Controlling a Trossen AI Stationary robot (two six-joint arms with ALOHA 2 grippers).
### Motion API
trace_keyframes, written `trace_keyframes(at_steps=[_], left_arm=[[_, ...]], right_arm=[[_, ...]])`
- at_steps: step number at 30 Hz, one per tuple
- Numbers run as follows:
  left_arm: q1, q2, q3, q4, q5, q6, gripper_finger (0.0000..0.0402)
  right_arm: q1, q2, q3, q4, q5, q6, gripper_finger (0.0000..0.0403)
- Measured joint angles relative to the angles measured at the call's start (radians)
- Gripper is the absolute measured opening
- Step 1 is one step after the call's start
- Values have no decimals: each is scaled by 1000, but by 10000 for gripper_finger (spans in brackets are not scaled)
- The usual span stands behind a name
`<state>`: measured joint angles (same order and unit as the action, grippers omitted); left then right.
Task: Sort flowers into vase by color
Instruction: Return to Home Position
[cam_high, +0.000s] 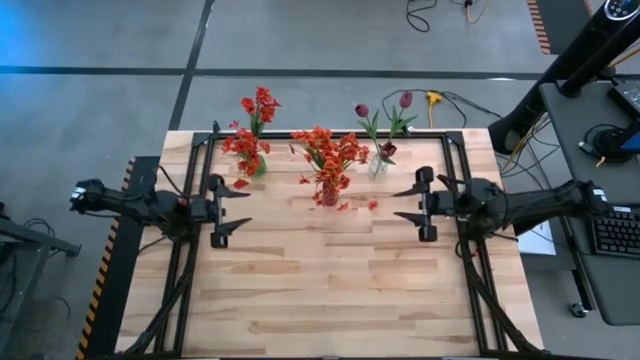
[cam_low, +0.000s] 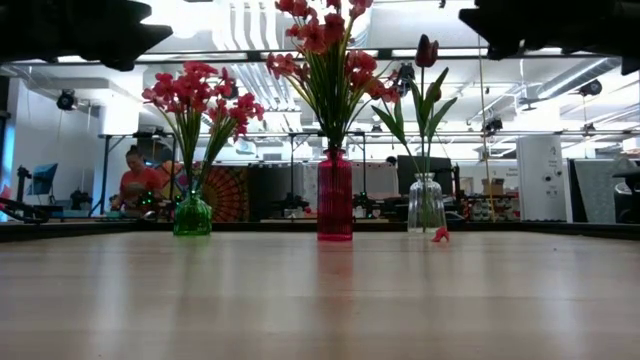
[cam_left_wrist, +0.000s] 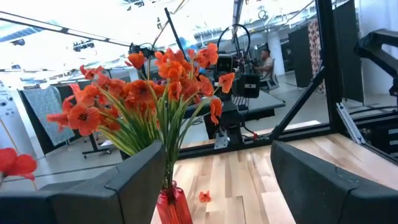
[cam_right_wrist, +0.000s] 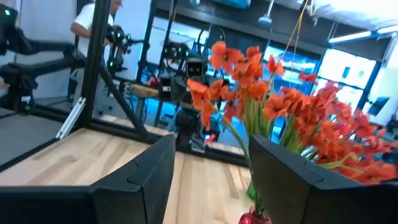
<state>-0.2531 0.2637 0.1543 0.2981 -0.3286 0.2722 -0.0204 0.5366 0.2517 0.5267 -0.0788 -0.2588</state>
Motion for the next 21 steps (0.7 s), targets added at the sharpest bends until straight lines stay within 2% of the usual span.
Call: trace_keyframes(at_steps=[9, 16, 21], left_arm=[[0, -138, -2, -147, -1, -33, 273], [0, -255, -53, -151, -1, -37, 273], [1, -263, -65, -148, -9, -21, 273]], right_arm=[[0, -161, -36, -103, 0, 6, 199], [0, -265, -96, -112, 1, 24, 199], [0, -326, -130, -111, 3, 26, 199]])
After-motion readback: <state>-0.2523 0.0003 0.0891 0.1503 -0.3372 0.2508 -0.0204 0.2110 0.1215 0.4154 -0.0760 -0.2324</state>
